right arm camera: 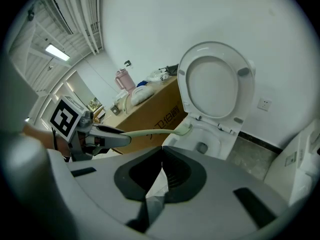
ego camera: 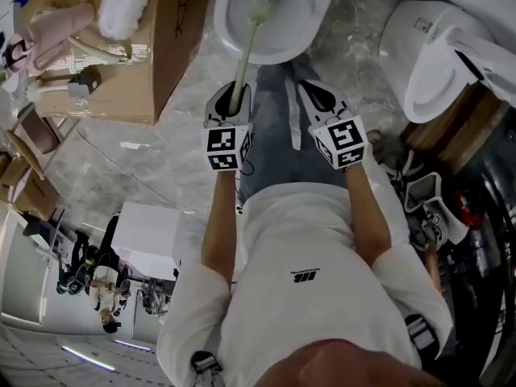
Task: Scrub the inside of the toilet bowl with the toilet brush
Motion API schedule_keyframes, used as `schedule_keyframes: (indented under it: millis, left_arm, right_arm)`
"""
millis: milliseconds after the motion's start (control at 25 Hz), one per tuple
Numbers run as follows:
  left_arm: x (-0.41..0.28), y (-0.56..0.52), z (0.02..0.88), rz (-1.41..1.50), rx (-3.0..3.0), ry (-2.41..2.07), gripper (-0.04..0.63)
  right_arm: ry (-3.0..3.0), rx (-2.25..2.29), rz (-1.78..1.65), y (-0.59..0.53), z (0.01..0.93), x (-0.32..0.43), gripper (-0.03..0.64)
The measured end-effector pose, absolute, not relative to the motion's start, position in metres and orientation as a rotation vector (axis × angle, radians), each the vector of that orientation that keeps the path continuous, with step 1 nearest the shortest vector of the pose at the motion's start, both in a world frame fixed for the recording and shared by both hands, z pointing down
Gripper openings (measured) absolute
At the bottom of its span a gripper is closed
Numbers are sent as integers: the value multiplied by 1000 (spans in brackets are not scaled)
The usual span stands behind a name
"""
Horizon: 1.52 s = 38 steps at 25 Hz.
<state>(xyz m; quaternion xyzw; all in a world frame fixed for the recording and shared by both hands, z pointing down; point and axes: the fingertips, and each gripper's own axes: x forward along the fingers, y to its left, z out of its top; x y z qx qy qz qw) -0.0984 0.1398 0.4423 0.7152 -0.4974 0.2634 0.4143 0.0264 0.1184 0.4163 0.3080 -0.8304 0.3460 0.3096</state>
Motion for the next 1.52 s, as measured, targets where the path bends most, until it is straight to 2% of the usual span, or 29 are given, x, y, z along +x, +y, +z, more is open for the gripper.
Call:
schedule_keyframes:
  millis: [760, 1520]
  left_arm:
    - [-80, 168, 534, 722, 1651, -1208, 104]
    - [-69, 177, 592, 858, 1513, -1107, 104]
  right_arm:
    - [-2132, 702, 923, 137, 494, 44, -5]
    - [-2109, 664, 942, 135, 529, 47, -5]
